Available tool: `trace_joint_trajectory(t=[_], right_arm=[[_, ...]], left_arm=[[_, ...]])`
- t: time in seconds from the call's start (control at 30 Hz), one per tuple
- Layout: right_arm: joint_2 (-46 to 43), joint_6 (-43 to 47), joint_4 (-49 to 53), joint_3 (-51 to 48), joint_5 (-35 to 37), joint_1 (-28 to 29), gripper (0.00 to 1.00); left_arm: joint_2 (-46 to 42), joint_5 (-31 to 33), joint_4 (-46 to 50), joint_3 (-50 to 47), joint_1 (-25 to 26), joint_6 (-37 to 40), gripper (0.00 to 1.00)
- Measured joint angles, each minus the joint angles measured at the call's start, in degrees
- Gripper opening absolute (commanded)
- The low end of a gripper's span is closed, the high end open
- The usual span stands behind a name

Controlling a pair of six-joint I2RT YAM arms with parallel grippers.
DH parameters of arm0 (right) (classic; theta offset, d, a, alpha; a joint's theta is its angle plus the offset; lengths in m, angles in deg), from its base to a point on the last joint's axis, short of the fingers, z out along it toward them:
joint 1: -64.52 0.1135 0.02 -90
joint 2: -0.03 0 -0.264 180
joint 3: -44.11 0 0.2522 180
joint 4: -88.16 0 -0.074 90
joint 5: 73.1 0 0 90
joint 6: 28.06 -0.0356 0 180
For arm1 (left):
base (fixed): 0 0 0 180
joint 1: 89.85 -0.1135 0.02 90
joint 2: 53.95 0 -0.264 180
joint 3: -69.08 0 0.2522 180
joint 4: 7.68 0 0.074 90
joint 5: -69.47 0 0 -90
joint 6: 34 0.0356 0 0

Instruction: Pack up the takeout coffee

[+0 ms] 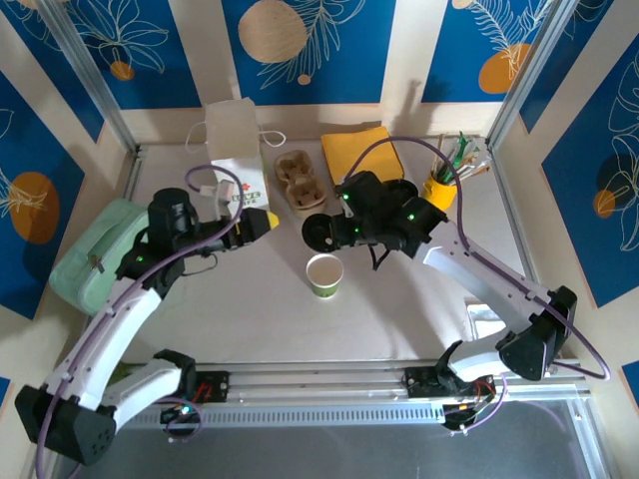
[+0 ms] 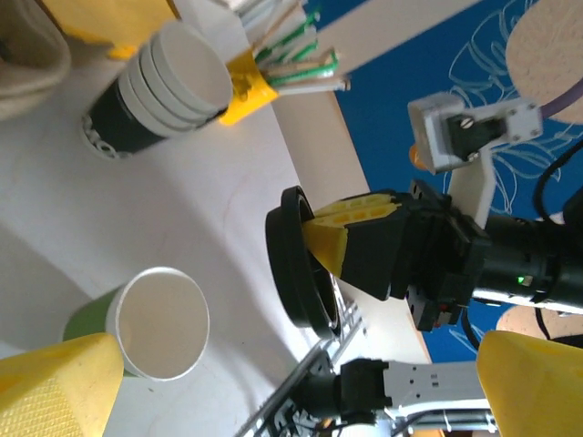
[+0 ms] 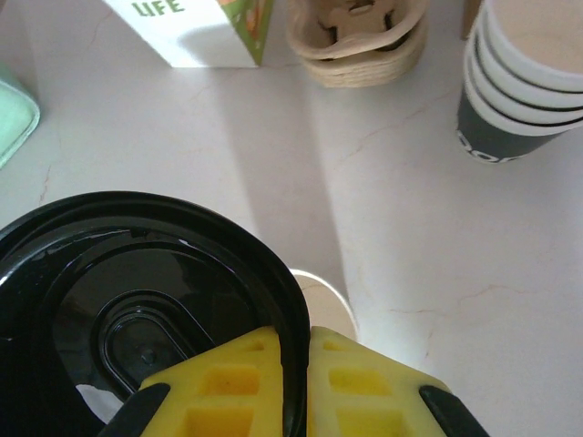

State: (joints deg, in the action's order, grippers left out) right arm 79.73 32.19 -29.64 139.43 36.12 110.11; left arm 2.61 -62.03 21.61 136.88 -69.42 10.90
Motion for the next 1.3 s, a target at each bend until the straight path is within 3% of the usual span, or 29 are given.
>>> trace_joint_trajectory(t=[0.1,0.27,0.6,0.97,1.17,1.3], right_arm=[[0.8,0.0,-0.1,0.1,0.7,1.4,0.11],[1.4,0.6,-0.2,0.3,2.0,3.2,0.11],[1.5,0.6,-0.9,1.0,2.9,4.5,0.11],[1.4,0.2,-1.3,1.0,2.8,4.7,0.13],[-0.4,0.0,-1.8,0.6,2.8,4.7,0.19],[-3.5,0.1,-5.0,-2.6,1.5,4.7,0.33]], left_arm=[[3.9,-0.5,-2.0,0.0,4.5,-0.6,0.99],[8.3,-1.2,-4.1,0.1,9.0,-1.4,0.85],[11.1,-2.0,-9.0,0.1,9.9,-4.0,0.53],[11.1,-1.8,-10.4,-1.0,9.9,-5.5,0.32],[11.1,-1.5,-10.5,-1.1,9.9,-5.5,0.22],[10.9,-1.5,-10.9,-1.1,9.9,-5.6,0.2]])
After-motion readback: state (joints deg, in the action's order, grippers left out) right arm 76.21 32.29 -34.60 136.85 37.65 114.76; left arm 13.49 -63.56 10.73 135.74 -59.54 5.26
